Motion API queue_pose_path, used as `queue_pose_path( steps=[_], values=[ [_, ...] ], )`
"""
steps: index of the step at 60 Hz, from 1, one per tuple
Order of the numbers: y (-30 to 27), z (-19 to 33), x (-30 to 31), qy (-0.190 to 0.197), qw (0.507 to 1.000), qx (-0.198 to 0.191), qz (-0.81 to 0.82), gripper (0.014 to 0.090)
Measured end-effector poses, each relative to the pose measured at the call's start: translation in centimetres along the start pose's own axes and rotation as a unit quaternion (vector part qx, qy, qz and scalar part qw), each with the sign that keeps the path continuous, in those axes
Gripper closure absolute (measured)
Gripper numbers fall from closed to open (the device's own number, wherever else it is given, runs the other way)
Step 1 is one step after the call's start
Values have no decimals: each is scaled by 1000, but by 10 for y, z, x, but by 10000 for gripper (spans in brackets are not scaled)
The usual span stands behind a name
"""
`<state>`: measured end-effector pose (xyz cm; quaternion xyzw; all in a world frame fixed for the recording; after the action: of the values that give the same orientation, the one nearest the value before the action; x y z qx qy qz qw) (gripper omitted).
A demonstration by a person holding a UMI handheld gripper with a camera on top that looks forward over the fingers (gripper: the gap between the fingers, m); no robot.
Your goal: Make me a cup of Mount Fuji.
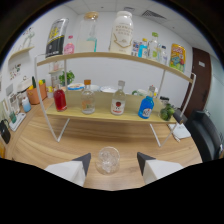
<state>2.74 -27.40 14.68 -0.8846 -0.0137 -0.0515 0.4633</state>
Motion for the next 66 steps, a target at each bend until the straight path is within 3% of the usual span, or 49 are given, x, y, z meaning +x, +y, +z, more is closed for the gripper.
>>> queue_pose_path(
  steps=[21, 29, 40, 51, 59, 66],
  values=[
    [13, -28, 4, 17, 1000, 14, 22, 181],
    [3, -38, -24, -7, 997, 63, 51, 181],
    [-58, -30, -61, -41, 985, 152, 63, 182],
    [-110, 17, -74, -46, 979, 192, 56, 186],
    [-135, 58, -72, -31, 977, 203, 52, 230],
    [-139, 93, -71, -22, 981, 188, 52, 373]
  ],
)
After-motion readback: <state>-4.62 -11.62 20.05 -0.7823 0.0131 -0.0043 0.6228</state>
